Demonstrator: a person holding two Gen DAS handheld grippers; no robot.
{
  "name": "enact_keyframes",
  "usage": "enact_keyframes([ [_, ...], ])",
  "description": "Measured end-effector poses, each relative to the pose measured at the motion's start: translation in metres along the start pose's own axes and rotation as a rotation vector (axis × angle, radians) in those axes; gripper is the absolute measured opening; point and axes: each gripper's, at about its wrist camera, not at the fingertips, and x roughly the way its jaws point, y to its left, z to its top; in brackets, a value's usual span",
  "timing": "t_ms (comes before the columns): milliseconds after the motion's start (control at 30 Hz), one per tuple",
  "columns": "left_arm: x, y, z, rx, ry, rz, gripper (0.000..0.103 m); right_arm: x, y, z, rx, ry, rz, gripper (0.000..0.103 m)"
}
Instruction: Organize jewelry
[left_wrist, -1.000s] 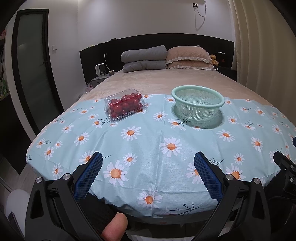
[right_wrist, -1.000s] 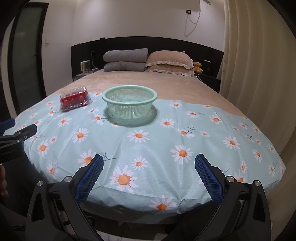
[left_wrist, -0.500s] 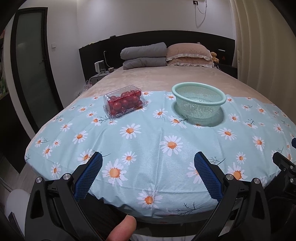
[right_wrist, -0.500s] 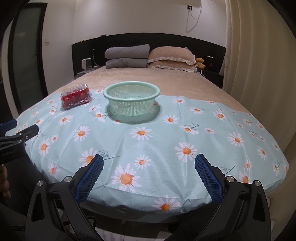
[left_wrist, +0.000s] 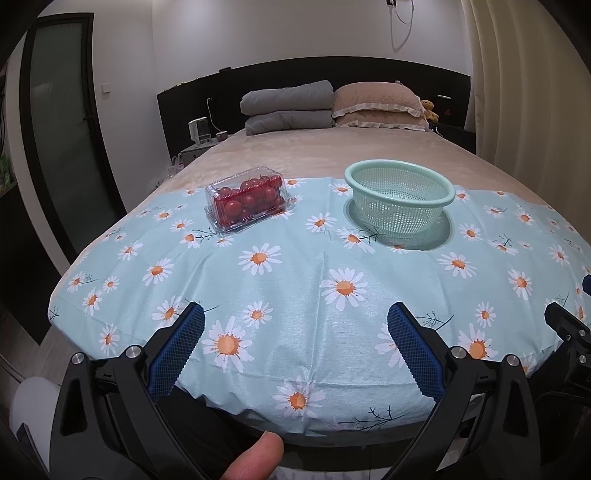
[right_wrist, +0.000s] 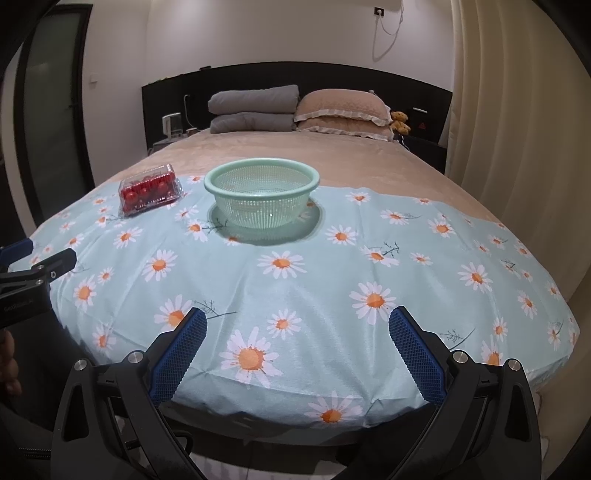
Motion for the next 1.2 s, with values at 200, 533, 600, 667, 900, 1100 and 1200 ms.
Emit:
enact_keyframes([
  [200,0.0028,-0.0028,-0.0007,0.004,0.011,-0.004,0.097,0.0028,-0.0012,-0.0013,0.003,0.007,0.003,0.095],
  [533,0.0032,-0.0051,-0.0009,0.006,0.014,-0.003,0.097,0.0040,-0.0033,-0.0030,0.007,0.010,0.010,0.095],
  [600,0.0031,-0.0051,-0.0009,0.007,0.014,-0.003,0.097,0.0038,-0.0033,-0.0027,0.006,0.008,0.008,0.095],
  [667,0.0028,-0.0056,-0.0009,0.007,0.012,-0.003,0.097,0.0037,-0.0032,-0.0029,0.006,0.009,0.011,0.095],
  [900,0.0003,-0.0058,-0.0013,0.006,0.009,-0.005,0.097,0.0007,-0.0024,-0.0033,0.002,0.005,0.009,0.095],
  [1100,-0.0020,-0.0059,-0.0019,0.004,0.007,-0.003,0.097,-0.0020,-0.0013,-0.0034,-0.002,-0.002,0.011,0.095],
  [1200,-0.0025,-0.0058,-0.0020,0.004,0.006,-0.004,0.097,-0.0037,-0.0014,-0.0036,-0.002,-0.005,0.010,0.095],
])
